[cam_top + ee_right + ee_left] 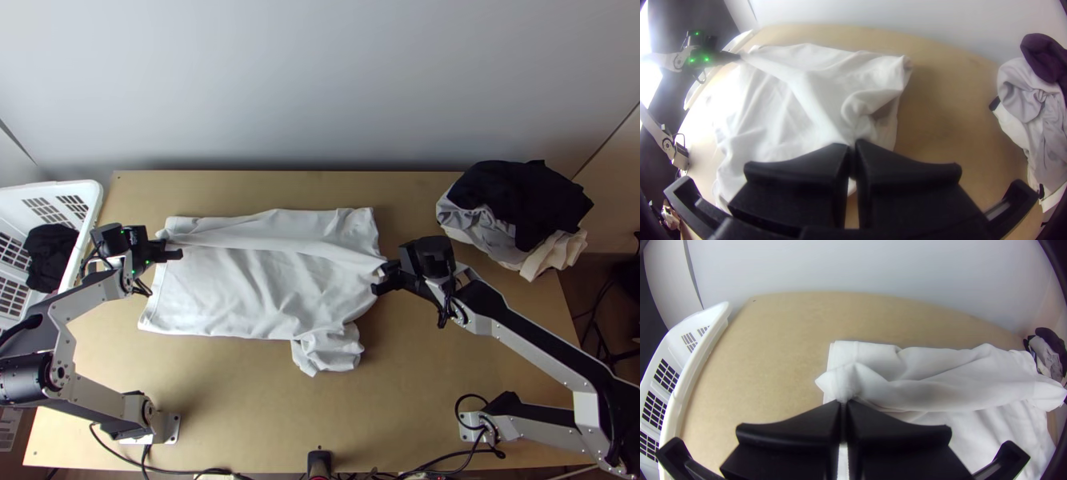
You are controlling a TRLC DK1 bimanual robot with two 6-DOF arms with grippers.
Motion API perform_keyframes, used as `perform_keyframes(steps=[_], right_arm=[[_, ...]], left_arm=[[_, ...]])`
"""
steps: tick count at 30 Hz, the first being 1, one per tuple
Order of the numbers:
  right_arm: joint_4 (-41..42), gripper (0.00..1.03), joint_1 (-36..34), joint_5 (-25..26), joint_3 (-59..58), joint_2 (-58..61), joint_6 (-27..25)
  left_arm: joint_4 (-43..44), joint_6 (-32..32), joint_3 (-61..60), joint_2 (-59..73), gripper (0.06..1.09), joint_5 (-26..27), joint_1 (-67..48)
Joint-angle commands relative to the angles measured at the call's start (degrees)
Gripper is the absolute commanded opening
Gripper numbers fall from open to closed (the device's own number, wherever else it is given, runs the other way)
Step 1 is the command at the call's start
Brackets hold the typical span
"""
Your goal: Fold the t-shirt
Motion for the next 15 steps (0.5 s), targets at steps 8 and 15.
perform_keyframes(steps=[8,15], right_arm=[[0.07,0.17,0.62,-0.88,-3.28,-0.53,-1.26],[-5.02,0.98,0.62,-2.99,-1.79,-1.59,-2.05]], left_arm=[[-0.95,0.26,-1.98,0.76,0.18,-0.16,-0.23],[-18.09,0.17,0.84,-6.36,1.04,3.62,-0.4]])
